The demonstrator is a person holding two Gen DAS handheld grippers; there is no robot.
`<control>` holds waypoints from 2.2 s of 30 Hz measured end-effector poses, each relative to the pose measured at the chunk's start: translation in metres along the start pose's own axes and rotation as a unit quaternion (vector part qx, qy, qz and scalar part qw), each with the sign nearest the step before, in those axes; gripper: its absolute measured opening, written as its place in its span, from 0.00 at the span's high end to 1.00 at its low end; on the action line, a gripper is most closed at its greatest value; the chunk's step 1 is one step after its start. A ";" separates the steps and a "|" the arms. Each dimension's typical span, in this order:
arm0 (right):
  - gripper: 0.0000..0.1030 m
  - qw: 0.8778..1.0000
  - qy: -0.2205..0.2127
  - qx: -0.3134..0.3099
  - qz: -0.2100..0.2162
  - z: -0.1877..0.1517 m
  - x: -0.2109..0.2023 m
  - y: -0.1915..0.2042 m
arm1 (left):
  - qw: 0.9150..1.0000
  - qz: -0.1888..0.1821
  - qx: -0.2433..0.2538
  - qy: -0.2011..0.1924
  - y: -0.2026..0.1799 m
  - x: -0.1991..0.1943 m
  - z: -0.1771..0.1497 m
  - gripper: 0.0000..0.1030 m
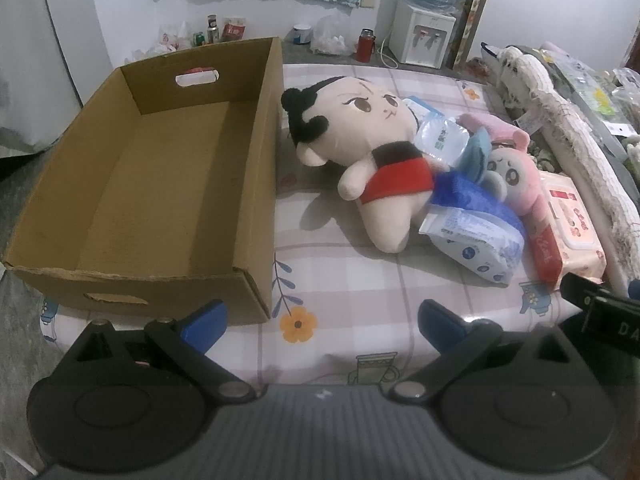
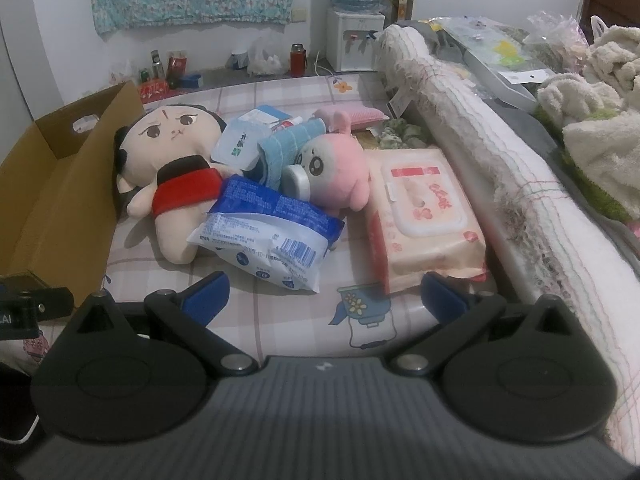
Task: Organize soft objects
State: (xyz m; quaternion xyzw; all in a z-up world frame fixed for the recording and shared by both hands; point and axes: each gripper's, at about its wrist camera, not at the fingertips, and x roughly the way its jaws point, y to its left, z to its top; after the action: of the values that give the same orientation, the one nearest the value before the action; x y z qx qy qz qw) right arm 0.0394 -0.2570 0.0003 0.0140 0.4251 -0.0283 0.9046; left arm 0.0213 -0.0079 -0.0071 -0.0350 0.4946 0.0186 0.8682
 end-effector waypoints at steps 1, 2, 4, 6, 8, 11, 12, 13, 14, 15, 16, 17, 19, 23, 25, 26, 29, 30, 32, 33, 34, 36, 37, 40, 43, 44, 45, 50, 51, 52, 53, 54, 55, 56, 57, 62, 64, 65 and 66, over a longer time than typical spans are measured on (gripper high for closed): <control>0.01 1.000 0.001 0.000 0.000 0.000 0.000 0.000 | 1.000 0.000 0.000 0.000 0.000 0.000 0.000 0.01; 0.01 1.000 0.002 0.000 -0.001 0.000 0.001 0.000 | 1.000 0.000 0.000 0.000 0.000 0.000 0.000 0.01; 0.01 1.000 0.003 0.000 -0.002 0.000 0.001 0.000 | 1.000 0.000 0.000 0.000 0.000 0.001 0.000 0.01; 0.01 1.000 0.003 -0.001 -0.003 0.000 0.002 0.000 | 1.000 0.000 0.000 0.000 0.000 0.001 0.000 0.01; 0.01 1.000 0.003 0.001 -0.002 0.000 0.001 0.000 | 1.000 0.000 -0.001 0.001 0.000 0.002 0.000 0.01; 0.01 1.000 0.004 0.000 -0.001 0.000 0.002 -0.001 | 1.000 0.001 -0.001 0.001 0.000 0.002 0.001 0.01; 0.01 1.000 0.004 -0.001 -0.001 -0.001 0.003 0.000 | 1.000 0.001 0.000 0.000 0.000 0.002 0.001 0.01; 0.01 1.000 0.004 -0.002 -0.002 -0.001 0.003 0.000 | 1.000 0.001 -0.001 0.001 0.000 0.002 0.001 0.01; 0.01 1.000 0.005 -0.002 -0.002 -0.001 0.003 0.001 | 1.000 0.001 -0.001 0.001 0.000 0.002 0.001 0.01; 0.01 1.000 0.005 -0.003 -0.002 -0.001 0.003 0.001 | 1.000 0.000 -0.001 0.002 0.000 0.002 0.001 0.01; 0.01 1.000 0.005 -0.004 -0.002 -0.001 0.003 0.001 | 1.000 0.000 -0.002 0.002 0.001 0.002 0.001 0.01; 0.01 1.000 0.005 -0.004 -0.002 -0.001 0.003 0.002 | 1.000 0.000 -0.003 0.003 0.002 0.002 0.002 0.01; 0.01 1.000 0.005 -0.005 -0.002 -0.001 0.003 0.002 | 1.000 0.000 -0.004 0.003 0.003 0.003 0.002 0.01; 0.01 1.000 0.005 -0.006 -0.003 0.000 0.003 0.003 | 1.000 0.000 -0.005 0.002 0.003 0.003 0.002 0.01; 0.01 1.000 0.006 -0.006 -0.003 0.000 0.003 0.003 | 1.000 0.000 -0.005 0.003 0.003 0.003 0.001 0.01; 0.01 1.000 0.006 -0.006 -0.003 0.000 0.003 0.003 | 1.000 0.000 -0.005 0.003 0.003 0.003 0.001 0.01; 0.01 1.000 0.005 -0.006 -0.004 0.000 0.002 0.003 | 1.000 0.000 -0.006 0.004 0.004 0.002 0.001 0.01; 0.01 1.000 0.005 -0.006 -0.003 0.000 0.003 0.003 | 1.000 0.000 -0.006 0.004 0.005 0.002 0.001 0.01; 0.01 1.000 0.005 -0.006 -0.003 0.001 0.002 0.003 | 1.000 0.001 -0.006 0.002 0.004 0.002 0.000 0.01; 0.01 1.000 0.005 -0.006 -0.004 0.001 0.002 0.003 | 1.000 0.001 -0.006 0.002 0.005 0.002 0.000 0.01; 0.01 1.000 0.005 -0.006 -0.004 0.001 0.002 0.003 | 1.000 0.001 -0.006 0.001 0.005 0.002 0.000 0.01; 0.01 1.000 0.005 -0.007 -0.003 0.001 0.002 0.003 | 1.000 0.001 -0.006 0.002 0.005 0.002 0.000 0.01; 0.01 1.000 0.005 -0.006 -0.004 0.001 0.002 0.003 | 1.000 0.002 -0.006 0.002 0.005 0.002 0.000 0.01; 0.01 1.000 0.005 -0.006 -0.003 0.001 0.002 0.003 | 1.000 0.002 -0.006 0.002 0.005 0.001 0.000 0.01; 0.01 1.000 0.004 -0.008 -0.003 0.001 0.001 0.004 | 1.000 0.002 -0.006 0.002 0.005 0.001 0.000 0.01; 0.01 1.000 0.004 -0.008 -0.003 0.001 0.001 0.004 | 1.000 0.002 -0.006 0.001 0.005 0.001 0.000 0.01; 0.01 1.000 0.003 -0.009 -0.003 0.001 0.000 0.004 | 1.000 0.002 -0.006 0.001 0.005 0.001 0.000 0.01; 0.01 1.000 0.003 -0.008 -0.003 0.001 0.001 0.004 | 1.000 0.002 -0.007 0.002 0.006 0.000 0.000 0.01; 0.01 1.000 0.003 -0.008 -0.003 0.001 0.000 0.004 | 1.000 0.002 -0.007 0.002 0.006 0.000 0.000 0.01; 0.01 1.000 0.004 -0.008 -0.003 0.001 0.001 0.004 | 1.000 0.002 -0.007 0.002 0.006 0.000 0.000 0.01; 0.01 1.000 0.004 -0.008 -0.003 0.001 0.001 0.004 | 1.000 0.002 -0.007 0.001 0.006 0.000 0.000 0.01; 0.01 1.000 0.003 -0.008 -0.004 0.001 0.000 0.004 | 1.000 0.002 -0.007 0.001 0.006 0.000 0.000 0.01; 0.01 1.000 0.003 -0.008 -0.004 0.001 0.000 0.004 | 1.000 0.002 -0.007 0.002 0.006 0.000 0.000 0.01; 0.01 1.000 0.003 -0.008 -0.004 0.001 0.000 0.003 | 1.000 0.002 -0.007 0.001 0.006 0.000 0.000 0.01; 0.01 1.000 0.002 -0.008 -0.003 0.000 0.000 0.003 | 1.000 0.002 -0.007 0.001 0.006 0.000 0.000 0.01; 0.01 1.000 -0.003 -0.009 -0.004 -0.001 0.001 0.002 | 1.000 0.001 -0.007 0.000 0.006 0.000 0.000 0.01; 0.01 1.000 -0.007 -0.013 -0.005 -0.005 0.001 0.000 | 1.000 -0.003 -0.004 -0.004 0.003 -0.001 -0.001 0.01; 0.01 1.000 -0.010 -0.016 -0.006 -0.007 0.002 -0.002 | 1.000 -0.007 0.000 -0.008 0.001 -0.002 -0.002 0.01; 0.01 1.000 -0.016 -0.023 -0.008 -0.010 0.002 -0.003 | 1.000 -0.011 0.005 -0.012 -0.001 -0.003 -0.003 0.01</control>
State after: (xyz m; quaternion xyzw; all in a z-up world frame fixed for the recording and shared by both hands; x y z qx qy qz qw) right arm 0.0328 -0.2601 -0.0080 -0.0106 0.4114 -0.0257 0.9110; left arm 0.0177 -0.0089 -0.0061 -0.0354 0.4835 0.0073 0.8746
